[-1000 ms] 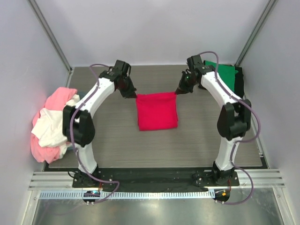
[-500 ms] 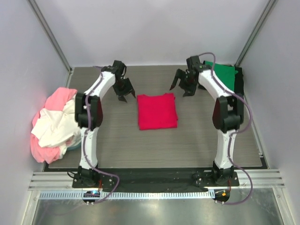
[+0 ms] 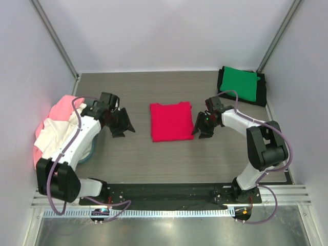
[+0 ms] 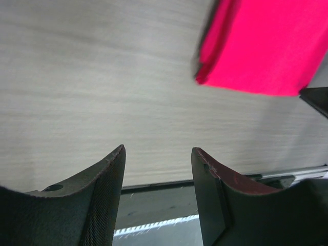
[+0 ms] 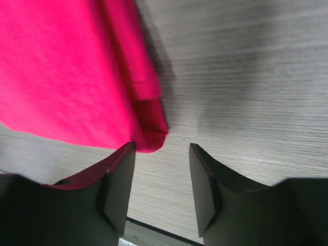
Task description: Fold and stack the t-shirts
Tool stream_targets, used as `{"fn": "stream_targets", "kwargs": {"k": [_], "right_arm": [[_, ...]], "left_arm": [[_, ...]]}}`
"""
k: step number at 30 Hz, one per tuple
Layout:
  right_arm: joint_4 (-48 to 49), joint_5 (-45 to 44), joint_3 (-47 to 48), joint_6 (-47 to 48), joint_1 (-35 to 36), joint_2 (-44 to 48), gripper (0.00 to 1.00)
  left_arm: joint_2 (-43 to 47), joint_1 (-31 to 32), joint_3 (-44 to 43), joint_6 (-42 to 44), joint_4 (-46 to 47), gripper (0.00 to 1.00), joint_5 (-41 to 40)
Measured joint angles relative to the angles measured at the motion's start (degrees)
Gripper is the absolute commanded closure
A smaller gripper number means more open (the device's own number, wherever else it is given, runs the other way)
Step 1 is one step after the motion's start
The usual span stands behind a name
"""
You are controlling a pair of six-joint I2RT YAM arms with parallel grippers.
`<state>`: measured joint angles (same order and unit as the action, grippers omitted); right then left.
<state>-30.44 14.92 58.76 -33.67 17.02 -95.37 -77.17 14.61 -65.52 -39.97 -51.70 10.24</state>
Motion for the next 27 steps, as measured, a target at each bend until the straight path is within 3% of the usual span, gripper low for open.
{"fn": "stream_targets", "kwargs": {"k": [8,11,15,17,18,21,22,25,27], "right_arm": [[6.82,0.31,-6.1,-0.28,2.38,-0.35,0.75],[9.11,0.81,-7.32,-0.72,3.65,-0.44,0.8],[12.41,1.11,-8.81,-1.86,5.44,-0.22,0.96],[14.25,1.07,-10.01,-3.1,8.17,0.28,0.96],[14.78,1.05,-10.34,-3.61,9.44,0.52,0.92],[15.43,1.01,-10.99,-4.92,14.67,1.25,0.53],[15.47,1.33,-11.06,-5.81,16.26,1.9,0.31],[14.45,0.98,-11.21,-5.73,18.01,6.25,0.08],[13.49,0.13,-11.1,-5.05,17.29,9.84,0.02]], "left_arm": [[11.43,0.0,10.6,-0.07,-0.81,0.46,-2.32],[13.88,0.0,12.28,-0.07,-0.83,0.47,-2.75],[15.08,0.0,12.72,0.09,-0.85,0.47,-3.5],[15.1,0.0,12.72,0.42,-0.9,0.47,-4.15],[15.1,0.0,12.72,0.7,-0.92,0.47,-4.42],[15.1,0.0,12.72,1.73,-1.01,0.46,-5.14],[15.1,0.0,12.72,1.97,-1.07,0.46,-5.2],[15.17,0.0,12.72,2.99,-1.05,0.45,-5.18],[15.56,0.0,12.72,3.43,-1.03,0.44,-5.07]]}}
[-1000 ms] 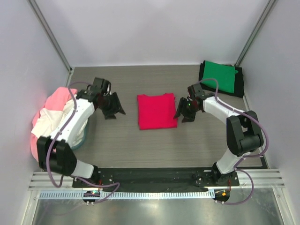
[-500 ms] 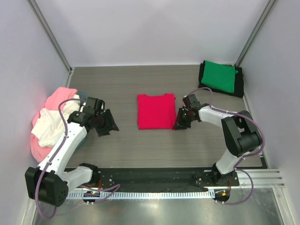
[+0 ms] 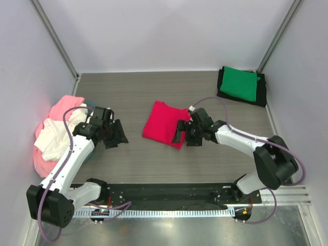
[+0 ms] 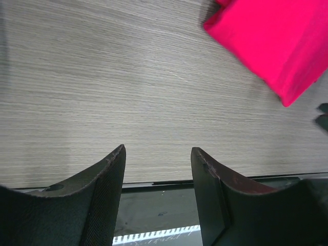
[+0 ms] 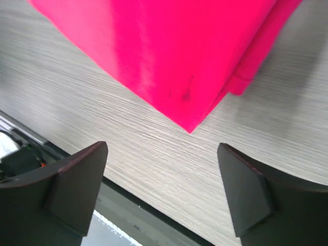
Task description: Fold and stack the t-shirts
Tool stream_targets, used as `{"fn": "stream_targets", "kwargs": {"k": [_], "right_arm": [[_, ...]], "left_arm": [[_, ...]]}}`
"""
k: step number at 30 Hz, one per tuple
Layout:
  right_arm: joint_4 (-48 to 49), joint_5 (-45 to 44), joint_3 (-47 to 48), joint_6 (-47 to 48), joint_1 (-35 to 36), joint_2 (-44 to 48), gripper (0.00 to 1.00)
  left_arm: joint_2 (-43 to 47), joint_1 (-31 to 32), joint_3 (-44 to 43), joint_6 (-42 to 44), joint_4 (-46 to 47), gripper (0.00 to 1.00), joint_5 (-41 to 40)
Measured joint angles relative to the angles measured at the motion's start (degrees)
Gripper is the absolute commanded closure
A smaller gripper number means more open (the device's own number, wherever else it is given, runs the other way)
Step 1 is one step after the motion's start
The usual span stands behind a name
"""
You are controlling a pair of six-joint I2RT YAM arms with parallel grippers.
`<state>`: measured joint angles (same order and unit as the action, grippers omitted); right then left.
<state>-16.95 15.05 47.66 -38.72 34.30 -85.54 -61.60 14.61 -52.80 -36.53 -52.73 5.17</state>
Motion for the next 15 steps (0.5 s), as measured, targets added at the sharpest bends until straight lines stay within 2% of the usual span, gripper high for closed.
{"fn": "stream_targets", "kwargs": {"k": [3,6,11,15], "right_arm": [[-1.79,-0.44,2.47,1.81,-3.34,3.15,0.0],[-1.97,0.24,6.54,3.52,-8.11,2.05,0.0],[-2.21,2.14,13.05,6.19,-16.7,-5.4,0.05],[-2.86,3.04,18.4,8.33,-20.0,-13.22,0.08]], "left_arm": [[1.11,0.0,-0.15,1.31,-0.15,0.44,-0.04],[2.01,0.0,-0.96,2.93,-0.31,0.47,-0.92],[4.2,0.0,-0.79,3.89,0.09,0.5,-2.64],[6.8,0.0,-0.52,3.87,0.66,0.51,-3.98]]}}
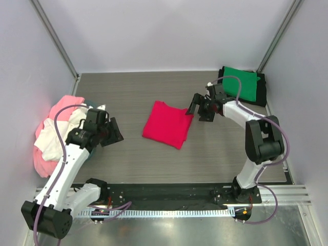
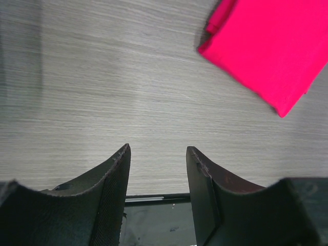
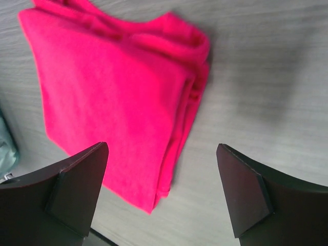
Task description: Fold and stack the t-shirts
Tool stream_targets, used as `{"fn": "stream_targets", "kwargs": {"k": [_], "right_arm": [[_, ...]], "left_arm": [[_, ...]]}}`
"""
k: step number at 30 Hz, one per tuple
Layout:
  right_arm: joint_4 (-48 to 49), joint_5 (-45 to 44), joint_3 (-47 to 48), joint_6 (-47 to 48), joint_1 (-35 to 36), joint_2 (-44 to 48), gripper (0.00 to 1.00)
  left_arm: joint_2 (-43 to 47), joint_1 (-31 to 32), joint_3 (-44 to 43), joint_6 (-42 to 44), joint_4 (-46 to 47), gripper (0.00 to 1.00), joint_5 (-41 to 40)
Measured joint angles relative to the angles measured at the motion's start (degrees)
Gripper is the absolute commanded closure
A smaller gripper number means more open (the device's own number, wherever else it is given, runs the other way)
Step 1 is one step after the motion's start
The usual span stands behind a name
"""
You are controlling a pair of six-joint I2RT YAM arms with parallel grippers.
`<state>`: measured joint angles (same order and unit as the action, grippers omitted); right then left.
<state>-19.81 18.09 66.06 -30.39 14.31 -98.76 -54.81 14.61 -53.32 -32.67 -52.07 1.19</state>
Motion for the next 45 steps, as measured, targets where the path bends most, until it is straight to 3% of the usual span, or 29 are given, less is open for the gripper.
{"fn": "stream_targets", "kwargs": {"k": [8,17,26,32,38,45], "right_arm": [[-0.09,2.69,6.23,3.76,-1.68,-11.34,0.17],[3.54,6.8,8.61,6.14,-2.86,-15.76,0.41],[14.27,13.9,4.17,6.36,-3.32,-17.9,0.99],[12.63,13.7,4.28,7.63,-3.28,-17.42,0.99],[-1.4,3.52,10.51,12.76,-3.04,-12.85,0.99],[-9.88,-8.2,21.24,16.96,-4.44,-9.44,0.99]], "left_arm": [[0.39,0.0,0.22,-0.02,0.63,0.52,-1.2],[-0.07,-1.55,0.61,0.0,1.29,0.53,-1.18],[-0.66,-2.27,0.76,0.0,1.57,0.55,-0.61],[-0.66,-2.27,0.76,0.0,1.68,0.57,-0.57],[-0.66,-2.27,0.76,0.0,1.68,0.59,-0.55],[-0.66,-2.27,0.81,-0.02,1.68,0.6,-0.57]]}}
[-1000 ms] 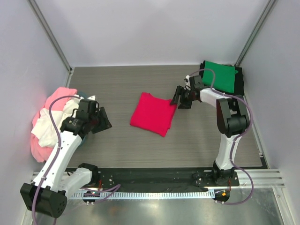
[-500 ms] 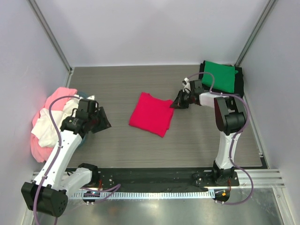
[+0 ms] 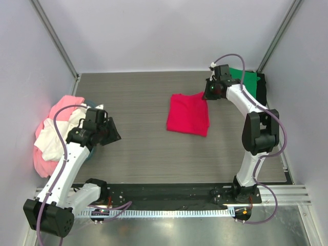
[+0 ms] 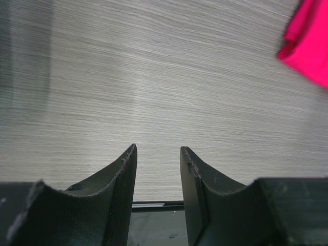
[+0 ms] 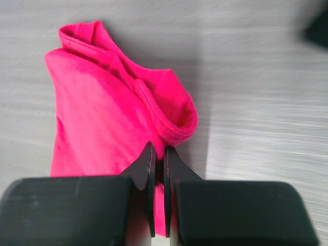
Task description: Fold and stack the t-shirts
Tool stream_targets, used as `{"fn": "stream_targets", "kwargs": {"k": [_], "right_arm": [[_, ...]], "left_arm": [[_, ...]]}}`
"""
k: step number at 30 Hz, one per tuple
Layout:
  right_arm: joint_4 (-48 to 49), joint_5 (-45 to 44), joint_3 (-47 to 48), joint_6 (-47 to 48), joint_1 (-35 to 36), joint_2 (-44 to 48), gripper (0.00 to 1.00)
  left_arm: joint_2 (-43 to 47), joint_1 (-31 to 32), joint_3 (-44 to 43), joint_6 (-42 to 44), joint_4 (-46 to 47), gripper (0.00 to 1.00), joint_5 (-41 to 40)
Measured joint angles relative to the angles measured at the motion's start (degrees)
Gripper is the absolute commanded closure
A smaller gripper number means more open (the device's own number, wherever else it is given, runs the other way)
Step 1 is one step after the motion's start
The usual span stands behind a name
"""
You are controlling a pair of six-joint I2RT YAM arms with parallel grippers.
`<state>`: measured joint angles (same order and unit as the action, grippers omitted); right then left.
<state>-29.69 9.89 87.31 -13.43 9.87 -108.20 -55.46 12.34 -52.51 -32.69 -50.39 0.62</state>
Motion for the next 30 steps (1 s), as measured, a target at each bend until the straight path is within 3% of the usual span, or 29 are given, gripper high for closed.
{"fn": "stream_targets", "kwargs": {"k": [12,30], "right_arm": [[-6.05,-12.96,11.98,4.33,-4.04,0.02,0.99],[-8.22,-10.56,32.54,10.99,-9.53,0.83,0.99]], "left_arm": [[0.13,-0.02,0.37,-0.02,0.02,0.61,-0.02],[-0.46,-1.51,0.37,-0.02,0.02,0.62,-0.02]]}}
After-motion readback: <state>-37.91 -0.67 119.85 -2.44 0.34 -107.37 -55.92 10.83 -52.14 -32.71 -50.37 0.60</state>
